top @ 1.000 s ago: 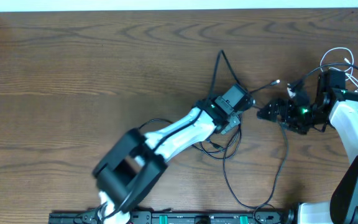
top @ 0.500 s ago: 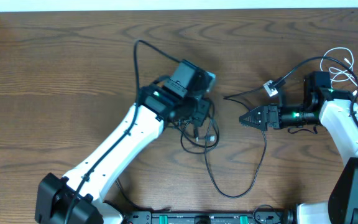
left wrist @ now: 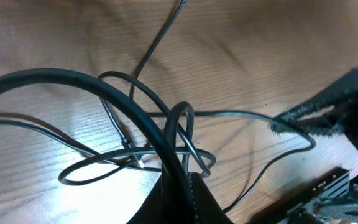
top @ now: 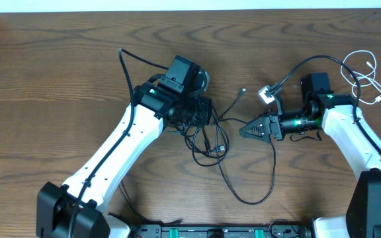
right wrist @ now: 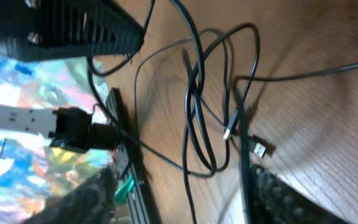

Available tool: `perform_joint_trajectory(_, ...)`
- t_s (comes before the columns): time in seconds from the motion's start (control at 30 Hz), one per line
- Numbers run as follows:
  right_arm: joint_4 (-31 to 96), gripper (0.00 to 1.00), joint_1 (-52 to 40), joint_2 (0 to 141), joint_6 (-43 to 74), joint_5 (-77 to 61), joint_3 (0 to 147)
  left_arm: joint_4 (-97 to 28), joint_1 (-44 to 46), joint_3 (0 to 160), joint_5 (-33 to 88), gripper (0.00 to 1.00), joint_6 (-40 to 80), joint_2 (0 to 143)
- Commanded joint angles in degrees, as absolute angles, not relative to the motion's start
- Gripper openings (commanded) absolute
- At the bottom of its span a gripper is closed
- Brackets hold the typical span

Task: Untangle cables

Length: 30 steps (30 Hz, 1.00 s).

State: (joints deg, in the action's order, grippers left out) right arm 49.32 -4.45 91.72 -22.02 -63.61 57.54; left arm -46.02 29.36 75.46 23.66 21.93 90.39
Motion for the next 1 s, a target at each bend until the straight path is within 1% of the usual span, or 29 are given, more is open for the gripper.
perform_joint_trajectory(0.0,47.4,0.57,-6.1,90.7,-21.3,-60.1,57.3,-46.1,29.2,75.9,24.8,0.08,24.4,91.7)
perform_joint_trajectory(0.1,44.1,0.56,-6.6,90.7,-14.9,-53.7,57.3,-46.3,29.2,75.9,24.9,0.08,24.7,92.4)
perform_joint_trajectory(0.2,39.7,0.58,-6.6,90.6,-6.0,-44.1,57.4,-46.3,29.2,75.9,25.0,0.08,24.8,93.1)
perform_joint_trajectory(0.27,38.8,0.65,-6.6,90.6,-0.1,-36.9,58.3,-46.3,29.2,75.9,25.1,0.08,24.8,93.6)
perform_joint_trajectory(0.3,39.1,0.73,-6.7,90.6,0.7,-34.7,58.8,-46.2,29.2,75.9,25.1,0.08,24.8,93.8)
perform_joint_trajectory(0.33,40.1,0.78,-6.8,90.3,0.6,-32.3,59.8,-46.2,29.2,75.9,25.1,0.08,24.8,93.9)
perform_joint_trajectory(0.53,43.5,0.93,-8.0,87.5,1.4,-21.4,64.5,-46.0,29.2,75.9,25.1,0.08,24.8,93.9)
perform_joint_trajectory(0.67,41.9,0.99,-9.7,85.6,1.7,-20.4,65.3,-46.0,29.2,75.9,25.0,0.08,24.8,93.9)
perform_joint_trajectory(0.77,41.0,0.99,-12.1,85.3,0.2,-20.1,65.3,-46.0,29.2,75.9,25.1,0.08,24.8,93.9)
perform_joint_trajectory(0.8,41.2,0.98,-12.8,85.4,-0.6,-21.1,65.2,-46.1,29.2,75.9,25.1,0.08,24.8,93.9)
perform_joint_trajectory(0.97,41.8,0.93,-17.8,85.4,-8.5,-34.3,65.1,-46.2,29.1,75.9,25.0,0.08,24.8,93.9)
